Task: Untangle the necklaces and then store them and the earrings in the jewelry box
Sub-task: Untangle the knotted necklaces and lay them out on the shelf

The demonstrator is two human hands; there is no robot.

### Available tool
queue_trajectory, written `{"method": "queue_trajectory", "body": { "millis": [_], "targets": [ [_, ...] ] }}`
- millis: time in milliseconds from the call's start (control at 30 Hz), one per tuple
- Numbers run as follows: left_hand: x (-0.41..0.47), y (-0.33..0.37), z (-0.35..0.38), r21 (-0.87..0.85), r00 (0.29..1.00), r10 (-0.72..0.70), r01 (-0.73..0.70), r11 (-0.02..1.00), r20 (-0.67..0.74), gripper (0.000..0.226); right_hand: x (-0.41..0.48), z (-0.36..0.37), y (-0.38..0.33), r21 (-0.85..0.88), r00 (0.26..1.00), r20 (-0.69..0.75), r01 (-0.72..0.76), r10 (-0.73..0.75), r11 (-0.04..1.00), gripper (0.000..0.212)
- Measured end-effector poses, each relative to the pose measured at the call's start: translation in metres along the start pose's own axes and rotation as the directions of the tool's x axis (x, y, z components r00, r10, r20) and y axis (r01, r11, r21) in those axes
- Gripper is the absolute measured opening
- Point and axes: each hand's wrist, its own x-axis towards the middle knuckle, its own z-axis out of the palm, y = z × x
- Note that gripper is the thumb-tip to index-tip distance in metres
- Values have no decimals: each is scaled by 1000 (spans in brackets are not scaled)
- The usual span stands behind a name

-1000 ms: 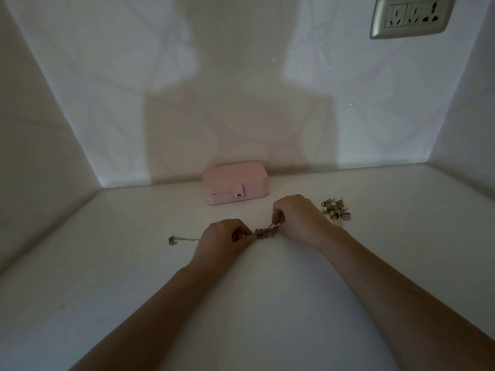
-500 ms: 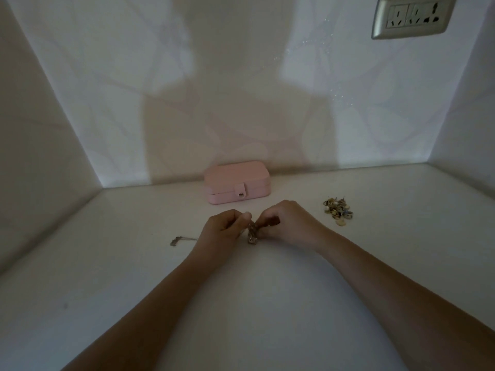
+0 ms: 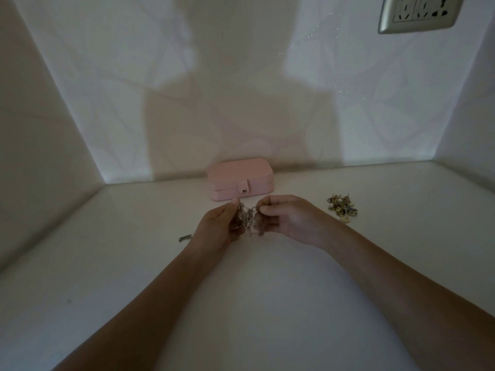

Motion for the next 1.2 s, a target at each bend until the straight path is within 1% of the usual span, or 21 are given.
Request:
{"method": "queue_trajectory", "body": {
  "millis": [67,167,267,300,333,400,433,600,667,700,767,867,933,1033,1133,1200],
  "targets": [
    [2,1,-1,-68,999,-24,23,997,-26,36,-2,1,-2,23,999,-4,-41,41,999,17],
    [2,2,-1,-136,998,-67,65,989,-12,32,-4,-2,-5,-84,997,-59,-56,51,995,15],
    [2,3,2,-194,992,-123,125,973,20,31,-7,-13,-13,-169,992,-127,-24,2,985,11],
    [3,3,3,-204,989,-144,147,968,31,31,-9,-17,-15,-209,991,-131,-11,-17,978,7],
    [3,3,4,-211,985,-166,171,962,39,31,-11,-19,-16,-287,990,-133,-4,-36,958,4],
    [4,2,4,-232,980,-194,199,952,45,31,-15,-19,-17,-468,988,-137,-6,-66,884,8],
    [4,2,4,-236,980,-196,201,951,44,31,-15,-19,-15,-503,987,-141,-3,-79,864,9],
    [2,2,2,-246,986,-161,165,955,38,27,-11,-20,-10,-508,966,-237,-37,-99,861,13],
    [1,4,2,-238,989,-140,149,960,57,28,-10,-19,-9,-587,965,-233,-39,-123,809,16],
    [1,4,1,-232,989,-131,143,962,65,29,-11,-16,-8,-629,963,-222,-22,-153,777,14],
    [1,3,0,-211,989,-129,141,967,69,34,-11,-11,-7,-680,951,-181,62,-249,730,9],
    [0,3,-2,-150,989,-122,133,980,80,43,-11,-3,-7,-703,919,-76,226,-387,674,3],
    [0,2,-2,-122,991,-113,121,985,69,40,-13,2,-6,-671,914,-33,280,-405,687,9],
    [0,2,-1,-142,993,-103,110,984,61,39,-13,5,-2,-635,930,-23,271,-368,723,20],
    [1,2,0,-141,991,-117,125,982,62,40,-9,5,3,-645,940,-40,235,-340,727,20],
    [1,2,0,-132,991,-121,128,983,60,40,-8,4,5,-627,940,-41,241,-340,741,22]
  ]
}}
